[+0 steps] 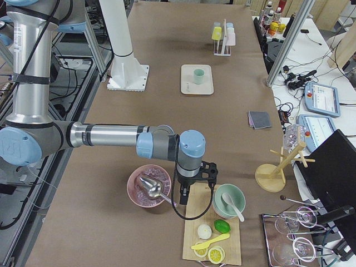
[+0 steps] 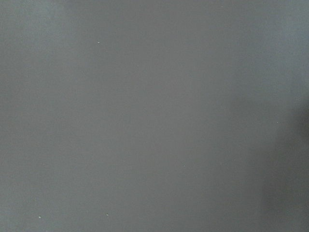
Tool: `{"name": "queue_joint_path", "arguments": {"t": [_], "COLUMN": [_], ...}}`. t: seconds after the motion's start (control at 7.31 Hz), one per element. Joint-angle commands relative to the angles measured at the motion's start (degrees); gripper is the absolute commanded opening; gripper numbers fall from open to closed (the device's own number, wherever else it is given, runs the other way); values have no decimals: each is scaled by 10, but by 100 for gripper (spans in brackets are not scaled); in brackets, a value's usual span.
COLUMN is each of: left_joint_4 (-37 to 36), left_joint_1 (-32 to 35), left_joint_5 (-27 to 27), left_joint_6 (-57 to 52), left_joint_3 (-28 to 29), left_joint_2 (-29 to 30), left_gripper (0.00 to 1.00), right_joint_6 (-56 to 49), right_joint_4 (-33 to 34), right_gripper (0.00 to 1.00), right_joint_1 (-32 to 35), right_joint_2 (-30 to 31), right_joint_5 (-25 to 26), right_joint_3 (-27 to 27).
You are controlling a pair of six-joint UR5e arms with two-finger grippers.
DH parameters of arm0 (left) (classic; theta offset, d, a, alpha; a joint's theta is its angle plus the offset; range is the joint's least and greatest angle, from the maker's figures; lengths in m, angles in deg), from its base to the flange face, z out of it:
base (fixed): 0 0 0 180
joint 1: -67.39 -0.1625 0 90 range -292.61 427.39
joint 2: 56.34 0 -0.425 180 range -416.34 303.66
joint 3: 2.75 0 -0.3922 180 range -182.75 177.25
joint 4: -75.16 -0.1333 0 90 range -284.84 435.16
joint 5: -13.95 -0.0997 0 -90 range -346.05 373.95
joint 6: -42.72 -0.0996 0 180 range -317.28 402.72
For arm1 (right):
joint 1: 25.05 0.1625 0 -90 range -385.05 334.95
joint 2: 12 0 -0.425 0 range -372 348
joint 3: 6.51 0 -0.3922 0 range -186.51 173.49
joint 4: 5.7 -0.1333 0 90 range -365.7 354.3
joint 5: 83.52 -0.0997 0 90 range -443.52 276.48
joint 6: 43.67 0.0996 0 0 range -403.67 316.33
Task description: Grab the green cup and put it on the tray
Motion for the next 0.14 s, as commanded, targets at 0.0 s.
{"name": "queue_joint_path", "arguments": {"t": [0.0], "left_joint_4": [0], "left_joint_1": [0], "left_joint_5": [2], "left_joint_6": [1], "left_joint_3": [-2], "left_joint_2": [1], "left_gripper": [99], "right_joint_6": [0], "right_joint_4": [0], "right_gripper": [100], "right_joint_1": [0], "right_joint_2": [0], "right_joint_5": [0], "right_joint_3": [0]}}
